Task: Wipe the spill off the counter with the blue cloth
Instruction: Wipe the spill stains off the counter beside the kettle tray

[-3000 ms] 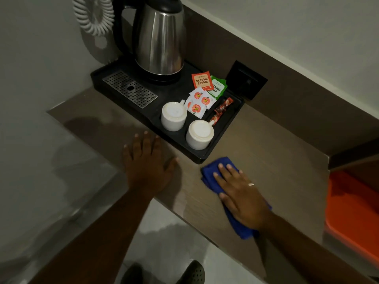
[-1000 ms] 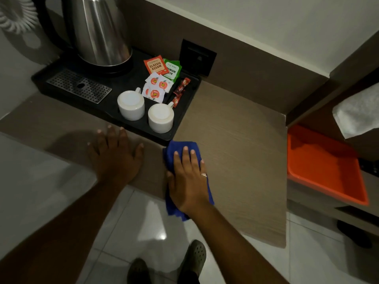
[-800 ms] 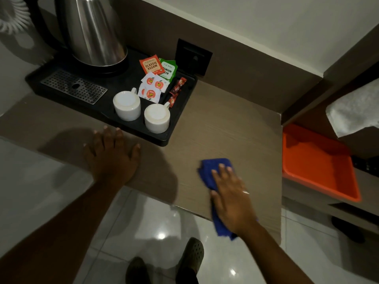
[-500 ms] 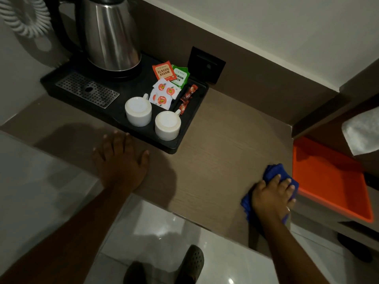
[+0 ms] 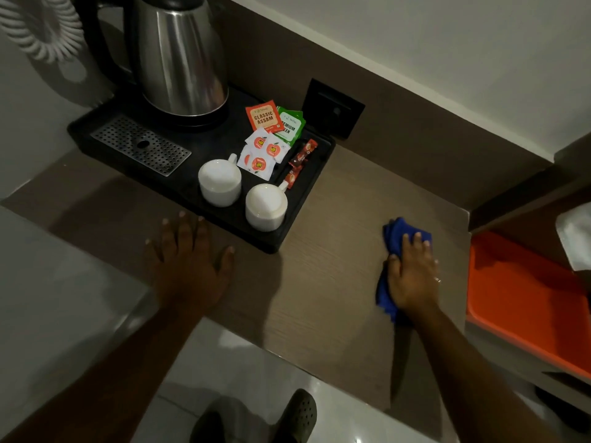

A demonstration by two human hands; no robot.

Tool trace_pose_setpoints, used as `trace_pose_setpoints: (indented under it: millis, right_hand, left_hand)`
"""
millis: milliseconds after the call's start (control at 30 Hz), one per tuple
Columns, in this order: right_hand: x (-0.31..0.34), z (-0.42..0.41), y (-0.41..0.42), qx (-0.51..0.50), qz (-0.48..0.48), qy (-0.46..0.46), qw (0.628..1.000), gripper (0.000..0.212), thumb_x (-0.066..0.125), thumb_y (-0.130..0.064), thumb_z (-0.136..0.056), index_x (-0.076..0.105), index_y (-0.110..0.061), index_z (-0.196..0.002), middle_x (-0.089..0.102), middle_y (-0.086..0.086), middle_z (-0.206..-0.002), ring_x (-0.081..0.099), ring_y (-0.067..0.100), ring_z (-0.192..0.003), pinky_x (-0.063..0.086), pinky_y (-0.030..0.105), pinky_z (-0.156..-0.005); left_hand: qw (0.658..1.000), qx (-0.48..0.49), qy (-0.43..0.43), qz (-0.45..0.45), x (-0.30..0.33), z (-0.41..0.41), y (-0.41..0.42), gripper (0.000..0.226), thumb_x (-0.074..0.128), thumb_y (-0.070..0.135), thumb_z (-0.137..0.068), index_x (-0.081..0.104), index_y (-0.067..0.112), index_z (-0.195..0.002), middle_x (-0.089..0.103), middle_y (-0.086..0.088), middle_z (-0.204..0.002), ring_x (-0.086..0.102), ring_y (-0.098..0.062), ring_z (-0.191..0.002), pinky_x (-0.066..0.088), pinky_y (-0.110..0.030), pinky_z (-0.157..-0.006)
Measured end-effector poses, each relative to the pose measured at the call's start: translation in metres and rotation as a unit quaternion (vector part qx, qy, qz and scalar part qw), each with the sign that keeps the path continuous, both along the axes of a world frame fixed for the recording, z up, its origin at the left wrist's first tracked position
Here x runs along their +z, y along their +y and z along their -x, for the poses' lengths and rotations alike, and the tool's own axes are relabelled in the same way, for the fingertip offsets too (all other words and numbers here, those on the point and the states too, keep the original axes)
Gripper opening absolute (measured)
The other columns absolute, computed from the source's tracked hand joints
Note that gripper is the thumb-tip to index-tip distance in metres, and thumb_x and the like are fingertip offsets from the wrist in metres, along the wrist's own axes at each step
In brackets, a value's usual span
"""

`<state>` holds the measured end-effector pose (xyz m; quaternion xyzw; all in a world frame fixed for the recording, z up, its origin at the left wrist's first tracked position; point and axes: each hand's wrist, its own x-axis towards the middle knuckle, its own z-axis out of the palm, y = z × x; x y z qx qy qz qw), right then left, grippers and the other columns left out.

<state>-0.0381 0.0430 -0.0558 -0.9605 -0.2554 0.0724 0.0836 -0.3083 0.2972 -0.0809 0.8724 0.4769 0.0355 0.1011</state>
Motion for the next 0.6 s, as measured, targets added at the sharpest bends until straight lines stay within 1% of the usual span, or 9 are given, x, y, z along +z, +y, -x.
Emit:
trace_pose_setpoints:
  millis: [100, 200, 233, 300, 367, 433, 500, 533, 600]
  right_hand:
    - [-0.001, -0.051, 0.037, -0.062, 0.024, -0.003, 0.998, 0.060, 0.030, -0.038, -0.098, 0.016, -0.012, -0.150, 0.010, 0.015, -0.160, 0.006, 0.035, -0.146, 0.008, 0.055, -0.118]
    - [-0.002, -0.069, 0.078, -0.090, 0.042, 0.001, 0.995, 0.063, 0.027, -0.042, -0.097, 0.012, -0.013, -0.151, 0.006, 0.014, -0.161, 0.003, 0.035, -0.147, 0.008, 0.056, -0.117]
    - [-0.004, -0.065, 0.092, -0.071, 0.044, -0.001, 0.997, 0.063, 0.026, -0.042, -0.097, 0.011, -0.013, -0.151, 0.005, 0.014, -0.161, 0.002, 0.034, -0.147, 0.006, 0.056, -0.117]
    - [-0.006, -0.038, 0.113, 0.017, 0.024, -0.013, 0.999, 0.062, 0.028, -0.039, -0.097, 0.012, -0.013, -0.151, 0.006, 0.013, -0.161, 0.003, 0.032, -0.147, 0.003, 0.052, -0.118]
    - [-0.010, 0.005, 0.124, 0.121, -0.012, -0.014, 0.993, 0.061, 0.032, -0.036, -0.096, 0.015, -0.015, -0.151, 0.008, 0.011, -0.161, 0.003, 0.029, -0.148, 0.001, 0.048, -0.117]
    - [-0.009, 0.051, 0.115, 0.187, -0.021, -0.008, 0.982, 0.063, 0.037, -0.034, -0.093, 0.017, -0.019, -0.151, 0.010, 0.008, -0.161, 0.005, 0.027, -0.148, 0.000, 0.046, -0.117]
    - [-0.008, 0.088, 0.089, 0.217, -0.029, -0.009, 0.976, 0.061, 0.038, -0.033, -0.093, 0.019, -0.023, -0.150, 0.012, 0.004, -0.161, 0.006, 0.024, -0.148, 0.000, 0.043, -0.116]
    - [-0.006, 0.101, 0.074, 0.217, -0.046, 0.008, 0.975, 0.059, 0.037, -0.030, -0.094, 0.020, -0.023, -0.150, 0.012, 0.002, -0.161, 0.005, 0.022, -0.148, -0.001, 0.041, -0.116]
    - [0.002, 0.114, 0.052, 0.193, -0.113, 0.087, 0.971, 0.052, 0.038, -0.020, -0.097, 0.027, -0.021, -0.148, 0.017, 0.001, -0.159, 0.006, 0.017, -0.148, -0.002, 0.038, -0.118]
  left_hand:
    - [1.000, 0.007, -0.007, -0.005, -0.002, -0.001, 0.000, 0.079, 0.029, 0.060, -0.086, 0.035, 0.012, -0.148, 0.028, -0.021, -0.158, 0.021, -0.044, -0.145, 0.016, -0.065, -0.111]
    - [1.000, 0.011, -0.011, -0.009, -0.006, -0.001, 0.000, 0.078, 0.032, 0.060, -0.086, 0.035, 0.013, -0.148, 0.028, -0.020, -0.158, 0.022, -0.043, -0.145, 0.015, -0.065, -0.112]
    - [1.000, 0.011, -0.011, -0.010, -0.006, -0.001, 0.001, 0.077, 0.033, 0.060, -0.087, 0.035, 0.013, -0.147, 0.028, -0.019, -0.158, 0.022, -0.042, -0.145, 0.015, -0.065, -0.112]
    - [1.000, 0.007, -0.011, -0.013, -0.006, -0.001, 0.002, 0.077, 0.034, 0.060, -0.087, 0.034, 0.013, -0.147, 0.028, -0.019, -0.158, 0.021, -0.042, -0.145, 0.015, -0.065, -0.113]
    - [1.000, 0.006, -0.011, -0.008, -0.006, -0.001, 0.003, 0.077, 0.034, 0.060, -0.087, 0.035, 0.013, -0.147, 0.027, -0.020, -0.158, 0.021, -0.043, -0.145, 0.015, -0.065, -0.113]
    - [1.000, 0.005, -0.015, -0.004, -0.005, 0.001, 0.001, 0.077, 0.035, 0.060, -0.086, 0.036, 0.012, -0.147, 0.028, -0.020, -0.158, 0.021, -0.043, -0.145, 0.014, -0.065, -0.113]
    - [1.000, -0.001, -0.015, 0.010, 0.001, 0.001, 0.001, 0.078, 0.033, 0.060, -0.086, 0.037, 0.012, -0.147, 0.028, -0.019, -0.159, 0.020, -0.043, -0.146, 0.013, -0.065, -0.113]
    - [1.000, 0.001, -0.011, 0.018, 0.005, 0.000, 0.001, 0.078, 0.031, 0.060, -0.087, 0.035, 0.012, -0.148, 0.026, -0.019, -0.159, 0.019, -0.042, -0.146, 0.012, -0.065, -0.114]
    - [0.999, -0.007, 0.017, 0.041, 0.014, 0.001, -0.002, 0.080, 0.028, 0.061, -0.089, 0.029, 0.010, -0.150, 0.020, -0.019, -0.161, 0.015, -0.042, -0.148, 0.011, -0.064, -0.115]
